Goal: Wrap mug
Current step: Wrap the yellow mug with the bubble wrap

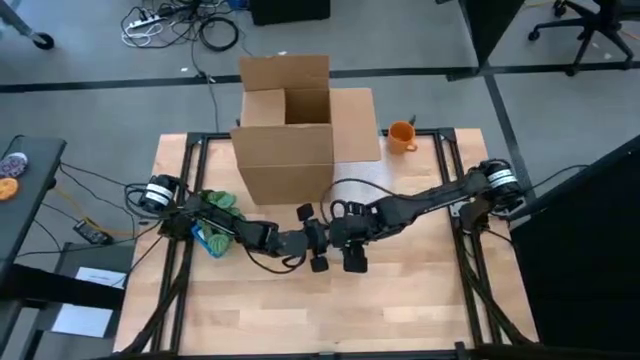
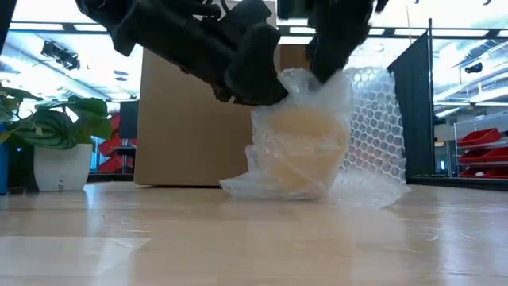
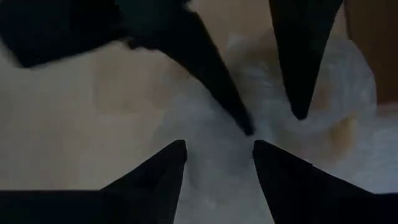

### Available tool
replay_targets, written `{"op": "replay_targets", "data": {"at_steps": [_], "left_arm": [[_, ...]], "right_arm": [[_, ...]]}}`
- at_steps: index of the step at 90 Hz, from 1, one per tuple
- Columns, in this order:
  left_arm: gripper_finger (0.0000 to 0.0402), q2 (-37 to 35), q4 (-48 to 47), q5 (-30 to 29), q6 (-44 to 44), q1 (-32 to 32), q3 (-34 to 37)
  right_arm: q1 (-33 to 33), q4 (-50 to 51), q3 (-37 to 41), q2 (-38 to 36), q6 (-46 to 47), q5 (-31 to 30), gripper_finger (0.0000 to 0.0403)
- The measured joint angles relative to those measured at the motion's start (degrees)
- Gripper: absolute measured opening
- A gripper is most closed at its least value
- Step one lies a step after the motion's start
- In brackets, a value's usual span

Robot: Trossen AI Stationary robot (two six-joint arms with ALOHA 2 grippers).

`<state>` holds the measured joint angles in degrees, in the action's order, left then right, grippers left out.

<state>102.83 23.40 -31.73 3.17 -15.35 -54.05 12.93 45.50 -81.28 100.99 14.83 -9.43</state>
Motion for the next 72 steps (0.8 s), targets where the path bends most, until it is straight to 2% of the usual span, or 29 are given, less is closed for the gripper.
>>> {"op": "replay_targets", "data": {"at_steps": [24, 33, 67, 72], "left_arm": [[0.0117, -2.60, -1.88, 0.47, -2.18, -1.91, 0.16], [0.0117, -2.73, -2.59, 0.42, -2.13, -1.91, 0.14], [0.0117, -2.73, -3.26, 0.62, -1.53, -1.95, 0.07], [0.0117, -2.73, -3.34, 0.71, -1.56, -2.03, 0.05]], "right_arm": [[-1.27, -0.31, 0.02, 0.45, -1.44, -1.12, 0.0172], [-1.33, -0.44, 0.00, -0.37, -1.53, -1.55, 0.0160], [-1.77, -1.94, 0.00, -0.42, -4.61, -1.54, 0.0017], [-1.99, -3.07, 0.00, -0.42, -5.14, -1.83, 0.0007]]}}
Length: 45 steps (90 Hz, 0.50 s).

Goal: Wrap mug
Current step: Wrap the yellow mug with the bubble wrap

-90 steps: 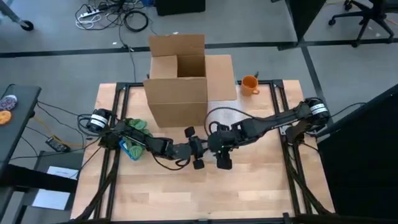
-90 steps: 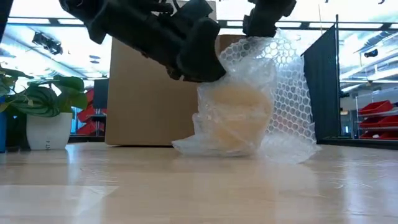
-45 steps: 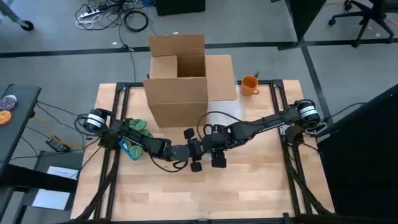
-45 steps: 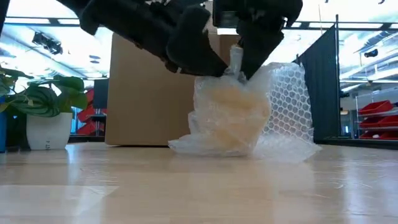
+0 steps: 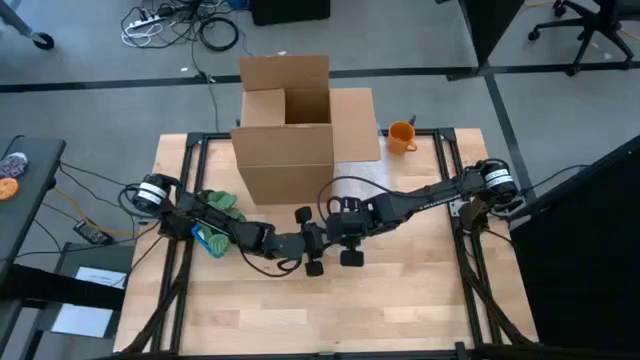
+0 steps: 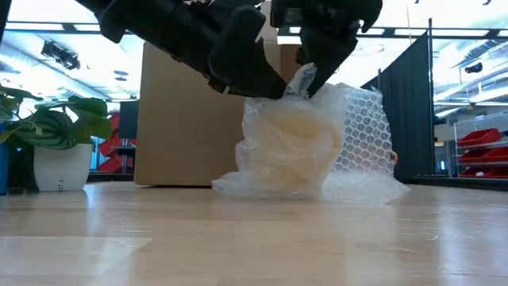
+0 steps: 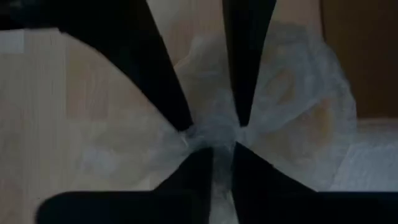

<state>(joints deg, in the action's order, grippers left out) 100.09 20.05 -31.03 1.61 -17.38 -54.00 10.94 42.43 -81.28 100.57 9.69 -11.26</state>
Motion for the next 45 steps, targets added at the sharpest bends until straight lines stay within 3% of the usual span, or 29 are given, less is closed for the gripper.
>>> {"op": "replay_targets", "data": {"at_steps": [29, 45], "left_arm": [[0.0117, -1.06, -1.73, -1.27, -1.26, -0.54, 0.02], [0.0117, -6.43, -8.52, -0.22, -1.38, -1.17, 0.13]], "right_arm": [[-1.95, -2.67, 0.02, 0.76, -0.92, -2.58, 0.0003], [-1.99, -4.54, -0.02, 1.33, -1.12, -3.42, 0.0002]]}}
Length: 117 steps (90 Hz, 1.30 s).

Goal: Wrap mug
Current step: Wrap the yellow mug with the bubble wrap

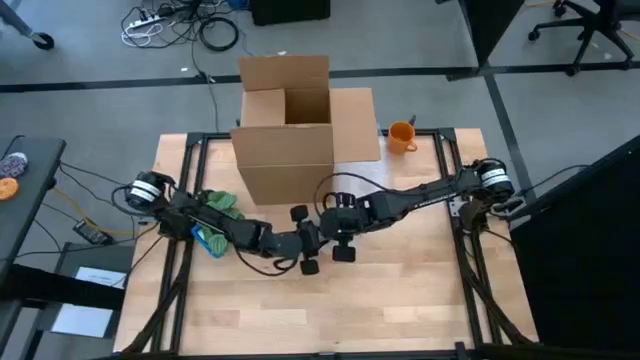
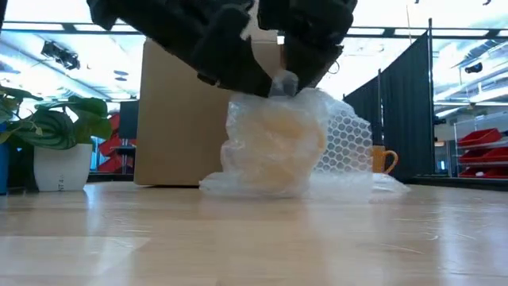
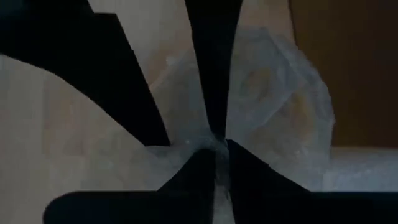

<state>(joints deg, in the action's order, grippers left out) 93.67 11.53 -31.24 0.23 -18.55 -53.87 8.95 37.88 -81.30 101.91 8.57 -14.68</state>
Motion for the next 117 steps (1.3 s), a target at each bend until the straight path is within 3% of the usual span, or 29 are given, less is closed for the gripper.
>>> {"op": "replay_targets", "data": {"at_steps": [30, 55, 72, 86, 117], "left_arm": [[0.0117, -9.37, -10.51, 1.24, 0.25, -3.40, -0.22], [0.0117, -11.29, -28.06, -10.79, 9.52, -3.73, -0.22], [0.0117, -5.01, -27.02, -10.25, 10.66, -0.50, -0.22], [0.0117, -0.36, -20.77, -7.97, 9.13, 0.49, -0.24], [0.0117, 0.59, -15.71, -5.35, 7.32, -1.54, -0.24]], "right_arm": [[-0.23, -0.64, 0.09, 0.02, -0.76, -1.35, 0.0001], [-0.25, -1.28, 0.08, 0.02, -1.30, -0.58, 0.0000], [0.11, -1.48, -1.38, 0.02, -3.25, -0.78, 0.0000], [-0.38, -2.30, -2.16, 0.04, -3.64, -2.67, 0.0000], [-4.99, -2.55, -2.60, 8.76, -2.24, -2.08, 0.0000]]}}
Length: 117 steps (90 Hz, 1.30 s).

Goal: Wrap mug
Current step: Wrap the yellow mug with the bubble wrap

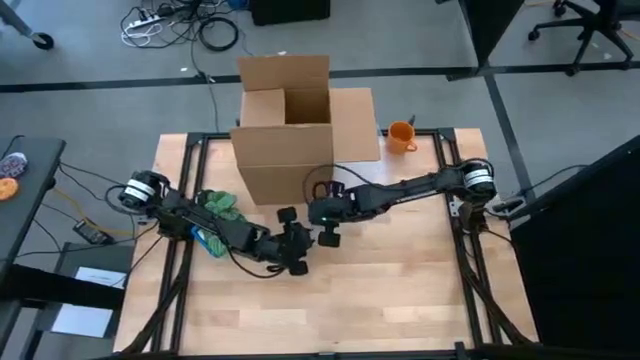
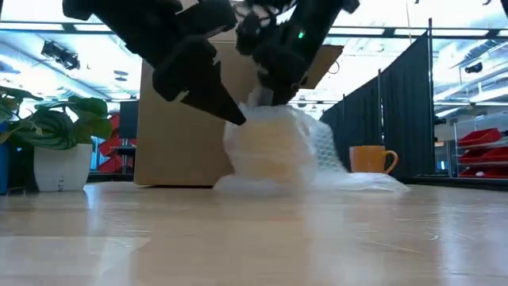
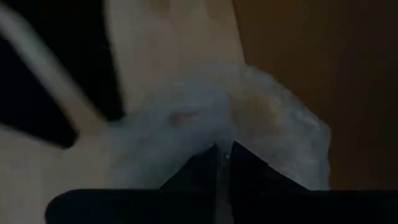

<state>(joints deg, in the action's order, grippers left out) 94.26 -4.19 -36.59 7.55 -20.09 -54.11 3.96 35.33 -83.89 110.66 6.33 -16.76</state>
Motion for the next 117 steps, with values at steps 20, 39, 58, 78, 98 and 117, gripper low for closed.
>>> {"op": "replay_targets", "data": {"at_steps": [20, 39, 58, 78, 98, 117], "left_arm": [[0.0117, -2.24, -3.73, -1.18, 0.04, -2.01, 0.00], [0.0117, -4.99, -11.28, -7.88, 3.11, -1.60, -0.04], [0.0117, -2.23, -13.48, -8.36, 5.41, 3.40, -0.01], [0.0117, 3.23, -5.59, -2.01, 2.84, 5.83, 0.02], [0.0117, 7.60, -1.00, -1.31, 4.44, 5.71, 0.00], [0.0117, 8.55, 5.39, -0.63, 5.28, 5.65, 0.39]], "right_arm": [[-0.36, 2.66, 0.00, 1.97, 0.06, 1.77, 0.0000], [0.08, 4.06, 0.04, 2.00, 0.07, 9.37, 0.0000], [2.26, 4.35, 0.35, 2.09, -0.39, 17.59, 0.0000], [3.21, 2.47, 0.75, 0.77, -0.38, 18.74, 0.0000], [3.54, 0.20, 0.83, -0.84, 0.17, 18.04, 0.0000], [4.98, 0.18, 0.83, -1.05, -0.02, 14.79, 0.0000]]}}
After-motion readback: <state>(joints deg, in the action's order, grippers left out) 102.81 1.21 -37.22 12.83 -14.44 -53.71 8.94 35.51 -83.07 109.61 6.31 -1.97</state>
